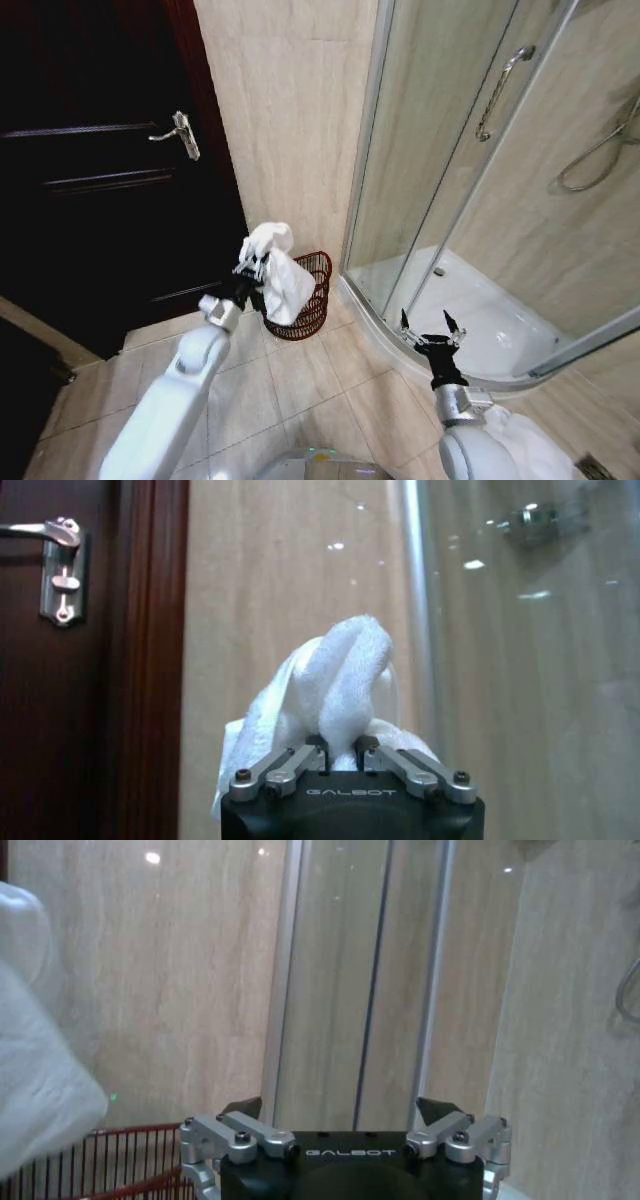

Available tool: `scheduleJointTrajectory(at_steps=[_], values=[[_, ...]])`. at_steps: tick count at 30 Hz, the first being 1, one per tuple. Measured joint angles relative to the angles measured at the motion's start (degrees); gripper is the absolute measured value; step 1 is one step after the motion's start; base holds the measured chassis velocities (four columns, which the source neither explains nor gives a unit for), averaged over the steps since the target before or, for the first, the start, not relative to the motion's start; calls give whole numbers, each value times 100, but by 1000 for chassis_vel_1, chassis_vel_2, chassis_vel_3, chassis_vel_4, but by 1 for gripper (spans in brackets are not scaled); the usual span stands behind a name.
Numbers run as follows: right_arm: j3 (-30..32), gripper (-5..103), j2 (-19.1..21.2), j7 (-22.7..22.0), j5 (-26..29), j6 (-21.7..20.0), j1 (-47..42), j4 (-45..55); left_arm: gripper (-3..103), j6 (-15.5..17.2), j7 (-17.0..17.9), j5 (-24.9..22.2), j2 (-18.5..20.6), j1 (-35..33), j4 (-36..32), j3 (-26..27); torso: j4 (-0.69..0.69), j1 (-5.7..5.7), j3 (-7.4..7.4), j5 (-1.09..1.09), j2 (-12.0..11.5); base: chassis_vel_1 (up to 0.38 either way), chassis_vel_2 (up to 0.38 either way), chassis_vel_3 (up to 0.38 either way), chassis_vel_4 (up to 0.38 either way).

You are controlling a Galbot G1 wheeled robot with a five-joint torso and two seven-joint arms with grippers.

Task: Discard the used towel into the hamper.

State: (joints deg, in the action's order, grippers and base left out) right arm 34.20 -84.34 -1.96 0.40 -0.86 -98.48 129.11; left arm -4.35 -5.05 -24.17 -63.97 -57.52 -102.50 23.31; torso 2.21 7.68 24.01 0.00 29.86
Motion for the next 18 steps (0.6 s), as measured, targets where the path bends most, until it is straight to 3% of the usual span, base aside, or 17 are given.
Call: scheduleJointTrajectory(at_steps=[3,5,9,18], values=[[-8,100,75,-60,-32,-200,99,43,15,-200,-74,2,-71,712,966,-337,1,2,2,0,1,0,0,0,0],[-9,100,77,-69,-40,-223,103,47,15,-282,-73,46,-129,864,1223,-436,2,2,2,0,1,0,0,0,0],[42,100,78,-80,-27,-233,52,53,15,-861,-92,283,-403,1385,2222,-794,1,2,3,-1,3,0,0,0,0],[232,100,88,-105,168,-114,22,31,15,-756,-91,314,-778,1666,2886,-1402,1,2,3,1,5,0,0,0,0]])
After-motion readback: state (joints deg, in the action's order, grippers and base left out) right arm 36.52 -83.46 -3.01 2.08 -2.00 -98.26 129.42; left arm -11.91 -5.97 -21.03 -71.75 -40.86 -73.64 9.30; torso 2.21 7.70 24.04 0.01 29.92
